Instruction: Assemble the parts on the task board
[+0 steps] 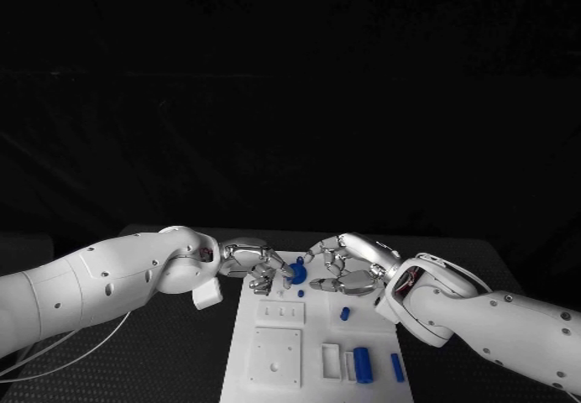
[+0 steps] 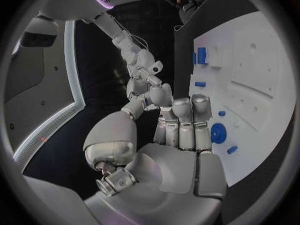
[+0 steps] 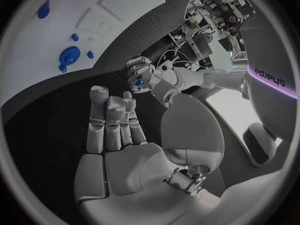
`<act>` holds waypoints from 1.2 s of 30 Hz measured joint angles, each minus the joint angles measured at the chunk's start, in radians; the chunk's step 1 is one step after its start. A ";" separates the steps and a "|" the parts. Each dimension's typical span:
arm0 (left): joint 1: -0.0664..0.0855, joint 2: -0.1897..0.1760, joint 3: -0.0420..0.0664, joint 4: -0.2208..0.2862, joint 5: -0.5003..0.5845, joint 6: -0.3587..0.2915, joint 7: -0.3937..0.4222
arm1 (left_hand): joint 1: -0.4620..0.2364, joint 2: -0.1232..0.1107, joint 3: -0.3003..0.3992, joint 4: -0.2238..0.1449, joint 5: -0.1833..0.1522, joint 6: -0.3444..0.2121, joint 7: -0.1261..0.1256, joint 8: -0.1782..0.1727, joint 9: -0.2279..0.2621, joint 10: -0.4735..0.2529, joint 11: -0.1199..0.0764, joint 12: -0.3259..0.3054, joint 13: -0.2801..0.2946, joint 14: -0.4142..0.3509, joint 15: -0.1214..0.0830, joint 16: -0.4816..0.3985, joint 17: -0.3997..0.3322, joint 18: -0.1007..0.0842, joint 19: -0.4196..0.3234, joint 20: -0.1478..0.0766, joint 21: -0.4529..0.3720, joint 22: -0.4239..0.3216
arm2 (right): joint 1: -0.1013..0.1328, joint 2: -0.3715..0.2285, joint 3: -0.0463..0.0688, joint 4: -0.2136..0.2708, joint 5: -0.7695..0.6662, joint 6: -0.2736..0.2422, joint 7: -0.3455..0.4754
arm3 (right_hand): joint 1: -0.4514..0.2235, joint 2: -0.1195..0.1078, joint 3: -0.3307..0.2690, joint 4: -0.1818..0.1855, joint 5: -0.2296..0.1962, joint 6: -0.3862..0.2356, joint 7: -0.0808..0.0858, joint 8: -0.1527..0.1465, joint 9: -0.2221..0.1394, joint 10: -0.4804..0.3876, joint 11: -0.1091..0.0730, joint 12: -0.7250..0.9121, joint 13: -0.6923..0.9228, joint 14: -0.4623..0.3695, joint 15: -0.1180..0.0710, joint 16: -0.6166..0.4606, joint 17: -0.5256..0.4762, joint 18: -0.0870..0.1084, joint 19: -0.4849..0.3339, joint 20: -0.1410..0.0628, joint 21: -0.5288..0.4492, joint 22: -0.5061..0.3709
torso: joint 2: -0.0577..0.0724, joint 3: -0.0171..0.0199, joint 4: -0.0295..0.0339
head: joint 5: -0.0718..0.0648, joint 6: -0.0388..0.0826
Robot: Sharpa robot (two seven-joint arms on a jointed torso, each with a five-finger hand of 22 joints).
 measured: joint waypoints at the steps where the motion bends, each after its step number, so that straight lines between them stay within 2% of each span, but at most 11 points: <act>1: 0.000 0.000 0.000 0.002 0.001 0.002 0.001 | 0.000 0.000 0.000 0.000 -0.001 0.000 0.000 0.000 0.000 0.000 0.000 0.000 0.000 0.000 0.000 0.000 0.000 0.000 0.000 0.000 0.000 0.000 | -0.001 0.002 0.000 0.003 0.006 -0.001 0.005 | 0.000 0.000 0.000 0.000 0.004 0.000 0.000 0.000 0.000 0.000 0.000 0.000 0.000 0.000 0.000 0.000 0.000 0.000 0.000 0.000 0.000 0.000 | 0.000 0.0000 0.0001 | 0.000 0.000; 12: -0.002 0.000 0.000 0.018 0.009 0.018 0.006 | 0.000 0.000 0.000 0.000 -0.006 -0.004 0.006 0.000 0.001 -0.005 -0.001 0.000 0.000 -0.007 0.000 0.000 0.001 0.000 0.000 0.000 0.000 0.000 | -0.002 0.026 0.000 0.017 0.037 -0.004 0.025 | -0.012 0.012 -0.006 -0.006 0.004 0.002 -0.002 0.000 0.000 -0.004 0.004 0.000 -0.002 0.000 0.000 0.000 0.001 0.000 0.000 0.000 0.000 0.000 | 0.000 0.0011 0.0008 | 0.003 -0.003; 15: -0.002 0.001 0.000 0.023 0.010 0.021 0.006 | 0.000 0.000 0.000 -0.001 -0.007 -0.004 0.006 0.000 0.001 -0.005 -0.001 0.000 0.000 -0.007 0.000 0.000 0.001 0.000 0.000 0.000 0.000 0.000 | -0.002 0.028 -0.001 0.019 0.041 -0.004 0.028 | -0.017 0.023 -0.006 -0.006 0.004 0.002 -0.002 0.000 0.000 -0.004 0.004 0.000 -0.003 0.000 0.000 0.000 0.001 0.000 0.000 0.000 0.000 0.000 | 0.001 0.0012 0.0007 | 0.004 -0.004; 22: -0.002 0.003 0.000 0.028 0.014 0.027 0.004 | 0.000 0.000 0.000 -0.001 -0.010 -0.008 0.009 0.000 0.001 -0.011 0.000 0.000 0.000 -0.010 0.000 0.000 0.002 0.000 0.000 0.000 0.000 0.000 | -0.002 0.029 -0.002 0.019 0.047 -0.002 0.031 | -0.016 0.042 0.008 -0.004 -0.029 0.002 -0.002 0.000 -0.001 -0.004 0.004 0.005 -0.005 0.000 0.000 0.000 0.002 0.000 0.000 0.001 0.000 0.000 | 0.001 0.0012 0.0001 | 0.004 -0.006; 26: -0.002 0.001 0.000 0.028 0.018 0.028 0.003 | 0.002 0.002 0.000 -0.001 -0.011 -0.008 0.009 -0.003 0.000 -0.011 0.000 0.000 0.000 -0.011 0.000 0.000 0.002 0.000 0.000 0.000 0.000 0.000 | -0.002 0.031 -0.003 0.019 0.048 0.002 0.032 | -0.003 0.055 0.050 0.005 -0.098 0.020 -0.010 0.010 0.000 -0.004 0.003 0.005 -0.009 0.000 0.000 0.000 0.002 0.000 0.001 0.001 0.000 0.000 | 0.001 0.0019 -0.0010 | 0.005 -0.007; 29: -0.002 0.001 0.000 0.027 0.023 0.029 0.003 | 0.004 -0.001 0.000 -0.001 -0.012 -0.008 0.009 -0.004 0.000 -0.011 0.000 0.000 0.000 -0.011 0.000 0.000 0.002 0.000 0.000 0.000 -0.004 0.000 | -0.002 0.032 -0.003 0.018 0.048 0.007 0.032 | 0.004 0.062 0.085 0.010 -0.130 0.037 -0.017 0.017 0.003 -0.009 -0.002 0.009 -0.011 -0.001 -0.009 0.000 0.003 0.000 0.002 0.002 0.004 0.000 | 0.001 0.0025 -0.0010 | 0.005 -0.008; 36: -0.002 0.002 0.000 0.024 0.036 0.034 0.001 | 0.009 0.002 0.000 -0.001 -0.008 -0.008 0.009 -0.004 0.001 -0.011 0.000 0.000 0.000 -0.013 0.001 0.000 0.002 0.000 0.000 0.000 -0.004 0.000 | -0.002 0.032 -0.004 0.017 0.043 0.022 0.031 | 0.004 0.062 0.091 0.011 -0.134 0.041 -0.022 0.018 0.003 -0.005 -0.006 0.009 -0.011 -0.001 -0.009 0.000 0.004 0.000 0.002 0.003 0.005 0.000 | 0.001 0.0030 -0.0010 | 0.004 -0.011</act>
